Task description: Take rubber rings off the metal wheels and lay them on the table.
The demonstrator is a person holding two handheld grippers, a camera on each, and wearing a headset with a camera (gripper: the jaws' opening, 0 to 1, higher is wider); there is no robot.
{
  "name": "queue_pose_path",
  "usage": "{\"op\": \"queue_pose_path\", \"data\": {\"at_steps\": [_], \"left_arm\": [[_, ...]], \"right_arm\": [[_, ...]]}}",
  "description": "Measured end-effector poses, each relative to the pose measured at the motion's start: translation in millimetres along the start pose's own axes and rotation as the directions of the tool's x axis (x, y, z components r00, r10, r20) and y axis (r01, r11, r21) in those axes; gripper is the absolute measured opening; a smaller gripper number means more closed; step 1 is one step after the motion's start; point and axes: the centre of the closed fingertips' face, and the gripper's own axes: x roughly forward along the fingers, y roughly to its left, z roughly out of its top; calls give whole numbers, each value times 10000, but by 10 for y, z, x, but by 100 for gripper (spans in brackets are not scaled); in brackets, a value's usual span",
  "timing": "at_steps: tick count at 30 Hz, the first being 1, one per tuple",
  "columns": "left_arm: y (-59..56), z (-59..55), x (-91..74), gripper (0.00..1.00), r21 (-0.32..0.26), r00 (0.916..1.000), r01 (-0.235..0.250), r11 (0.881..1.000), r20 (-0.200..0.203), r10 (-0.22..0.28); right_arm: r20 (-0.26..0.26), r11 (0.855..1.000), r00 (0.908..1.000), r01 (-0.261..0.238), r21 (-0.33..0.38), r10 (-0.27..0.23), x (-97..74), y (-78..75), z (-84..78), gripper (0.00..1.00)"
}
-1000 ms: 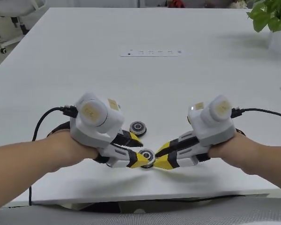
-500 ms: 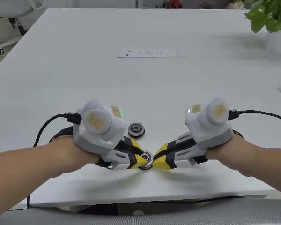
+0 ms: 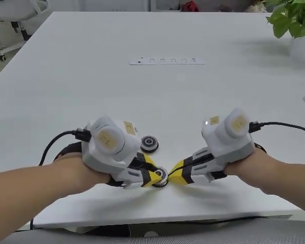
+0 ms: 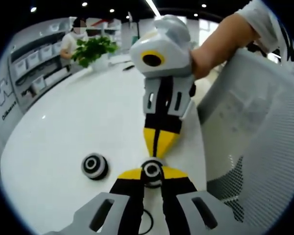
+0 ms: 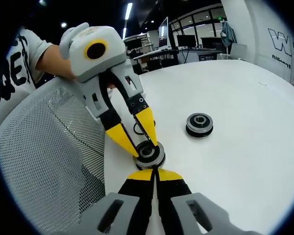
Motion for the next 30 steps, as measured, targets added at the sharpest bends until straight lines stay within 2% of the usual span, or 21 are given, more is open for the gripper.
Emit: {"op": "queue_pose_path", "data": {"at_steps": [4,10,11,16,20,23,24,26,30], "left_arm": [[6,2,1,13,-6,10000,-55,10000,12,55],[14,4,6,12,-28,9999,-112,9999,-11,112],[16,4,7,12,-40,9999,-124,9999,-13,124],[18,3,9,12,-45,9999,-157,9999,-32,157],[21,2,11,12,-67,9998,-191,9998,-39,190],[23,3,14,12,-88,9998,-206,9997,-43,206],[22,3,15,12,-85,9998,-212,9997,-39,211],[23,2,16,12,-84,9998,-217,9997,-42,216],[24,2,17,12,-79,9997,-224,9997,-50,224]], "right_arm": [[348,9987,9994,-83,502,66,-19,-1,26,0],[555,9949,9984,-121,998,65,-67,3,23,0],[725,9931,9973,-145,1166,61,-78,-9,43,0],[834,9888,9965,-204,1478,81,-80,-10,46,0],[1063,9794,9943,-313,1995,102,-90,-21,57,0],[1719,9654,9851,-538,2553,94,-112,-42,165,0],[1446,9672,9895,-441,2501,78,-107,-45,122,0],[1494,9683,9887,-444,2456,74,-101,-37,135,0],[1635,9615,9865,-557,2690,114,-100,-27,145,0]]}}
